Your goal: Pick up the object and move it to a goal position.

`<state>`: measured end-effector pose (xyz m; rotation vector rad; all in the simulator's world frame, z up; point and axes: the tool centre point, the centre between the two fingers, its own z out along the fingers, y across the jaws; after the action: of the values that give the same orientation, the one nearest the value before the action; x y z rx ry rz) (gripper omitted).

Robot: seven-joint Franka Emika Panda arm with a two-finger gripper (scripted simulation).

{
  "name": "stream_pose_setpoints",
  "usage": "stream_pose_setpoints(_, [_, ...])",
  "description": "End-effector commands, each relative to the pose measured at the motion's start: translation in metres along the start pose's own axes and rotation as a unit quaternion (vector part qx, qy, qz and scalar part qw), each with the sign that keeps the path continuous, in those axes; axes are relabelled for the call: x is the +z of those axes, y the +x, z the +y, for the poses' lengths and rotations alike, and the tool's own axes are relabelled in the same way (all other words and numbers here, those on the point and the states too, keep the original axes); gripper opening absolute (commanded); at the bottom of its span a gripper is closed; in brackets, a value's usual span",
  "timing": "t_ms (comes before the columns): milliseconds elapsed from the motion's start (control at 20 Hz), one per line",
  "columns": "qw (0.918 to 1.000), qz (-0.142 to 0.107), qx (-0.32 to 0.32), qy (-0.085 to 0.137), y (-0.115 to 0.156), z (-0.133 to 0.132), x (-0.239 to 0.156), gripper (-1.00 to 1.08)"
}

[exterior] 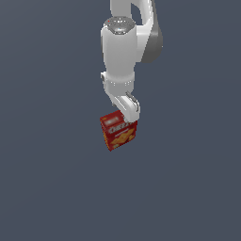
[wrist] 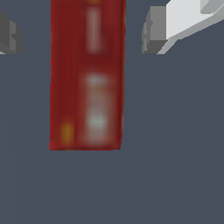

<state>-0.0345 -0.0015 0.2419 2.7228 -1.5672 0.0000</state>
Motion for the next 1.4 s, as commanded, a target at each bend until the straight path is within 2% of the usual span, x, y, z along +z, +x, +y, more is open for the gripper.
stream_pose_setpoints(0, [1.0,0.0,0.0,0.0,0.0,0.0,0.002,1.0])
stream_pose_setpoints(500, [1.0,0.0,0.002,0.0,-0.001,0.001,0.042,1.0])
stream_pose_setpoints(750, [1.0,0.0,0.002,0.0,0.0,0.0,0.05,1.0])
stream_pose_setpoints(800, [1.0,0.0,0.002,0.0,0.0,0.0,0.05,-1.0])
stream_pose_setpoints(1350, [1.0,0.0,0.002,0.0,0.0,0.0,0.049,-1.0])
